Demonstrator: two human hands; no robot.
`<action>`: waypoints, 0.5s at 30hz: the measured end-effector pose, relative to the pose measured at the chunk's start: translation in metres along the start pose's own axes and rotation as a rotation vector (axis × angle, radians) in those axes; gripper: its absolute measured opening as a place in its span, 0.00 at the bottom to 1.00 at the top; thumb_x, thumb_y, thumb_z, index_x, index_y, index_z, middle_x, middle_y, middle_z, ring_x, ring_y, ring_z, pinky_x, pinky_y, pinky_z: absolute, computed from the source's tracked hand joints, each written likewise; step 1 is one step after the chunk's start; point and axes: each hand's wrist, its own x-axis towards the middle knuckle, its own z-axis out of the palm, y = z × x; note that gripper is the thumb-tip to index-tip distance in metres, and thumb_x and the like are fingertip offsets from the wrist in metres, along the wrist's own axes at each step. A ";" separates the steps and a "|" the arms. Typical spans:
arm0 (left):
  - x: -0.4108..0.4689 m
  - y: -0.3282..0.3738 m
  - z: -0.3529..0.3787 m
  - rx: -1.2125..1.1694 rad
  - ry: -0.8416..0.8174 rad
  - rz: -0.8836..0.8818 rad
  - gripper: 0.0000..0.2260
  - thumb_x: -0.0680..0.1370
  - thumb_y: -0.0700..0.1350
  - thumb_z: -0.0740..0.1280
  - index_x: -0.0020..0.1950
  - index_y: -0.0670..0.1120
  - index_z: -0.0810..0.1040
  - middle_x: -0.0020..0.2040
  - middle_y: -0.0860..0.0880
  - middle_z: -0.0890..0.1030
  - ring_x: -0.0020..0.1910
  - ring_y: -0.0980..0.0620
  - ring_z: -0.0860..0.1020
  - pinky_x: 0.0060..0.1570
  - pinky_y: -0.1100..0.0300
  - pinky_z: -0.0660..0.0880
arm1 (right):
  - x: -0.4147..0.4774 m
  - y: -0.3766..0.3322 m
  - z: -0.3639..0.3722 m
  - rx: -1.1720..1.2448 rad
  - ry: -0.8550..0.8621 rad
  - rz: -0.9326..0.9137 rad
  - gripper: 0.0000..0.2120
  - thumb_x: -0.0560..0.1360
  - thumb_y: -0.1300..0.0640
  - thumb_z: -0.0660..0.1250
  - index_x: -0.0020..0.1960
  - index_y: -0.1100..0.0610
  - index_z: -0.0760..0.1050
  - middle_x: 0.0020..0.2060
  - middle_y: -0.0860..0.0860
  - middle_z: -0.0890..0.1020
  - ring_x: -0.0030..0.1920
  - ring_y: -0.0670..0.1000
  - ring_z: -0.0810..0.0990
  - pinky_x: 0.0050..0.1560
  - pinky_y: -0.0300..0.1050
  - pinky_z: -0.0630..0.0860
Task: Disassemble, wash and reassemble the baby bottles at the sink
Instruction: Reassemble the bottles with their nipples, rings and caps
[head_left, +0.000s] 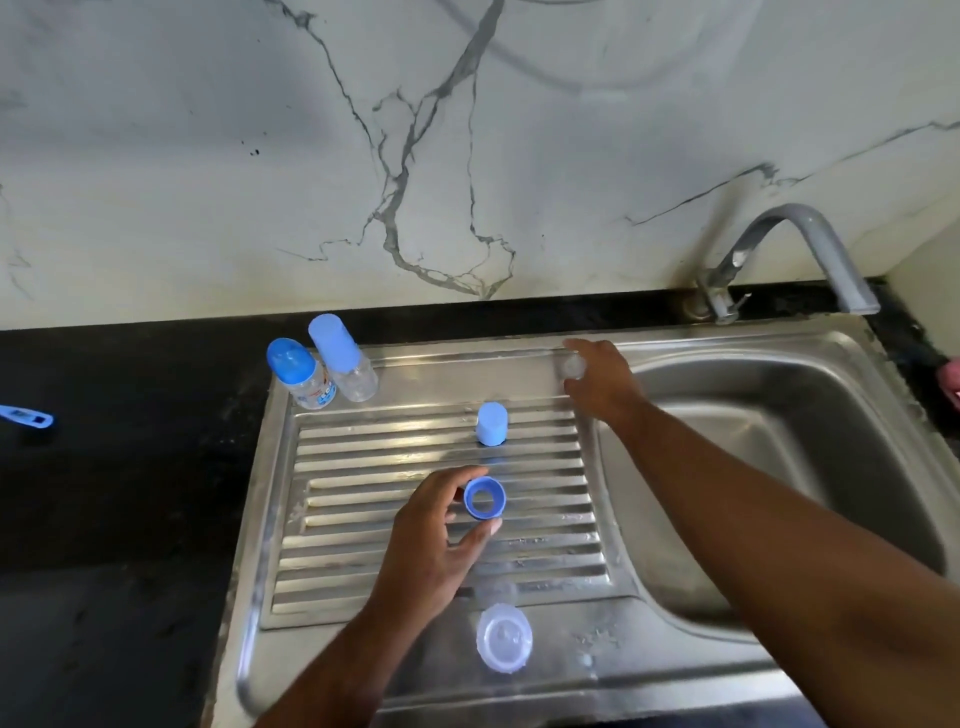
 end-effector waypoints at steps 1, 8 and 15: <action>0.001 -0.002 0.000 0.003 0.002 -0.015 0.22 0.74 0.48 0.78 0.67 0.55 0.77 0.60 0.61 0.80 0.59 0.59 0.80 0.54 0.62 0.79 | 0.005 -0.003 -0.001 -0.093 -0.024 -0.007 0.25 0.78 0.60 0.69 0.73 0.52 0.72 0.67 0.59 0.73 0.67 0.60 0.73 0.66 0.50 0.72; 0.006 -0.009 0.000 0.013 0.004 -0.058 0.23 0.73 0.50 0.78 0.67 0.56 0.77 0.59 0.60 0.81 0.56 0.59 0.80 0.54 0.65 0.78 | 0.021 0.007 0.007 -0.056 0.024 -0.017 0.11 0.74 0.61 0.73 0.55 0.53 0.82 0.56 0.55 0.78 0.53 0.54 0.79 0.51 0.43 0.74; 0.003 0.005 -0.001 -0.041 -0.001 -0.033 0.23 0.73 0.49 0.78 0.66 0.56 0.77 0.59 0.60 0.82 0.60 0.57 0.80 0.56 0.65 0.76 | -0.029 0.010 -0.008 0.307 0.086 -0.025 0.16 0.78 0.52 0.72 0.65 0.45 0.79 0.56 0.52 0.81 0.54 0.49 0.81 0.53 0.43 0.78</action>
